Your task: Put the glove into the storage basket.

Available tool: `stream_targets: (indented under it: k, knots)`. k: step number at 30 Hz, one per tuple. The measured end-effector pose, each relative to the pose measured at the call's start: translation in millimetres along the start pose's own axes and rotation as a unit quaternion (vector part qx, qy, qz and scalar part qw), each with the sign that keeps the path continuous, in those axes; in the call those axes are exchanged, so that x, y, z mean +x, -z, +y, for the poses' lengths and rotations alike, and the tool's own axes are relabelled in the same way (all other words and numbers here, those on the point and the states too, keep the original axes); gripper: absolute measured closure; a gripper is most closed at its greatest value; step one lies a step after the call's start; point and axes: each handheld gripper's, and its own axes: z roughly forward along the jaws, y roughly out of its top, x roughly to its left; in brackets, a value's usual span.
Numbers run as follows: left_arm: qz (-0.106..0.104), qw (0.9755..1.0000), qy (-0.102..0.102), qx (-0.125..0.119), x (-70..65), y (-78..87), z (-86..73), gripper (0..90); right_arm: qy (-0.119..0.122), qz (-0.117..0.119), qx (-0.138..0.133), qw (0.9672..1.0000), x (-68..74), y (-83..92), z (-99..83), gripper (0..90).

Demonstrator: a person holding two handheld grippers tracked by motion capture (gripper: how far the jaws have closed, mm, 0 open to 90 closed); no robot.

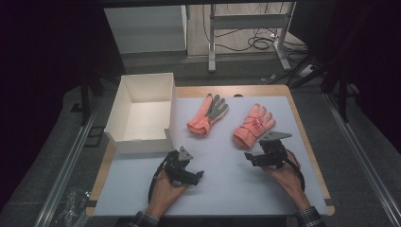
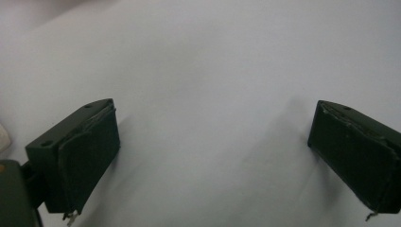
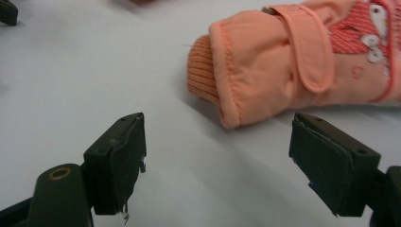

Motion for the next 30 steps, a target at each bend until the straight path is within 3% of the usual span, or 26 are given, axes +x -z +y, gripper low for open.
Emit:
stream_targets:
  k: [17, 30]
  knots:
    - [0.0, 1.0, 0.001, 0.0, -0.2, 0.0, -0.1, 3.1, 0.018, 0.046, -0.002, 0.9988, 11.4, -29.7, 40.0, 28.7]
    - [0.001, 1.0, 0.001, 0.0, -0.2, 0.0, -0.1, 3.2, 0.017, 0.055, -0.01, 0.9983, 14.1, -46.0, 62.9, 35.7]
